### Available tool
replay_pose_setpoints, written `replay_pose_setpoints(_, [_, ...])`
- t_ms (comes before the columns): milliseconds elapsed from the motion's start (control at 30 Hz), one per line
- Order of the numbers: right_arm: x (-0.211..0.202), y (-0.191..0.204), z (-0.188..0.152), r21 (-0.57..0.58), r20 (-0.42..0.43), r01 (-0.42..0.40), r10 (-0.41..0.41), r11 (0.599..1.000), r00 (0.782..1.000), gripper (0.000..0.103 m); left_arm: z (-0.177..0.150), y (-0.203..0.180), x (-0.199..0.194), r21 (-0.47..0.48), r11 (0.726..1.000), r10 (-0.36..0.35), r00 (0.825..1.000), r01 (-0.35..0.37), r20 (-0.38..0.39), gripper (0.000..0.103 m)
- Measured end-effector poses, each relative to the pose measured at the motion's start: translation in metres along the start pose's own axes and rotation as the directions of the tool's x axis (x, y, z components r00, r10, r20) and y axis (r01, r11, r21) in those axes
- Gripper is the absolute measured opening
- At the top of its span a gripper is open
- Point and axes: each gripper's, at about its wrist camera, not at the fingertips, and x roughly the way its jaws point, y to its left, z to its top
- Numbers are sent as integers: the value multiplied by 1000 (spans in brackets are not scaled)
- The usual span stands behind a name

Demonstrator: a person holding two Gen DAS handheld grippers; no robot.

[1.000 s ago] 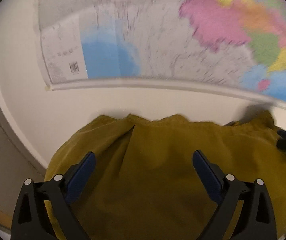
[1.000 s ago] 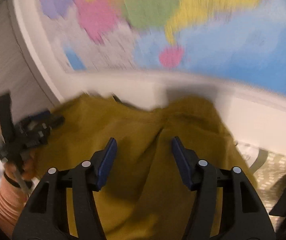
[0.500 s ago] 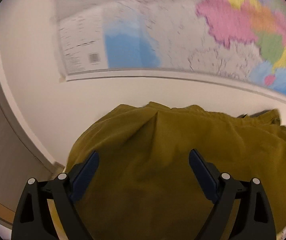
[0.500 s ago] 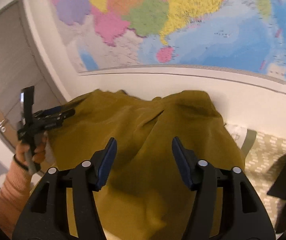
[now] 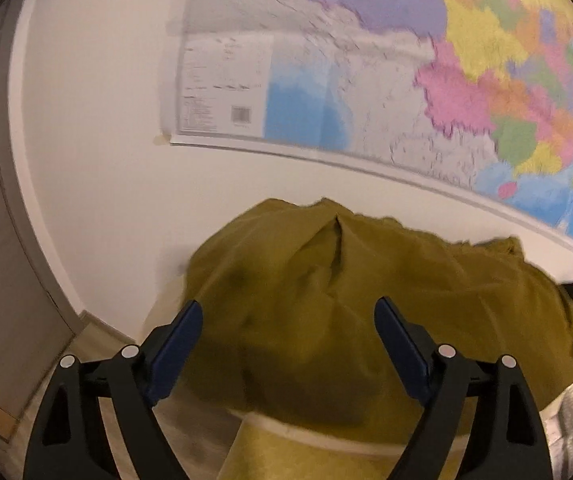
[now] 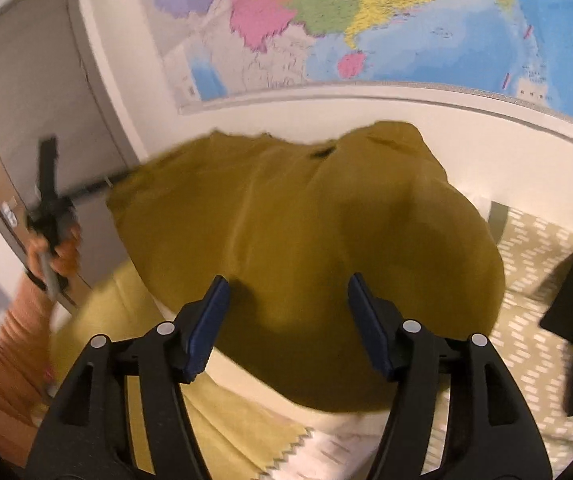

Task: Fold large clothes
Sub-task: 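Lower the jacket onto the cream and pink clothes stack with both grippers, then open both grippers and pull them back from the stacked jacket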

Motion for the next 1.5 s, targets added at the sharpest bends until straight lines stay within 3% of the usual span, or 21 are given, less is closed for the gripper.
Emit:
replay_pose_setpoints(167, [-3, -5, -15, 27, -16, 14, -14, 1000, 1000, 61, -14, 9, -6, -8, 999, 52, 998, -52, -27, 81])
replay_pose_setpoints(367, [-26, -1, -17, 59, 40, -9, 6, 998, 999, 63, -30, -20, -34, 10, 999, 38, 999, -38, 2, 85])
replay_pose_setpoints(533, [-41, 12, -23, 47, 79, 3, -7, 999, 997, 70, -50, -60, -49, -3, 1000, 4, 1000, -4, -2, 96])
replay_pose_setpoints(833, [-54, 46, -45, -30, 102, 35, -31, 999, 994, 88, -87, -116, -74, -20, 1000, -1, 1000, 0, -29, 96])
replay_pose_setpoints(967, [-56, 55, -56, -19, 106, 18, -16, 1000, 994, 92, -102, -136, -89, -7, 1000, 26, 999, -26, -32, 96])
replay_pose_setpoints(1133, [-63, 69, -69, -32, 115, 56, -52, 998, 992, 97, -119, -151, -105, -8, 999, 53, 997, -53, -50, 96])
replay_pose_setpoints(1500, [-80, 92, -101, -47, 110, 102, -97, 994, 989, 97, -149, -169, -130, -28, 992, 119, 990, -122, -75, 96])
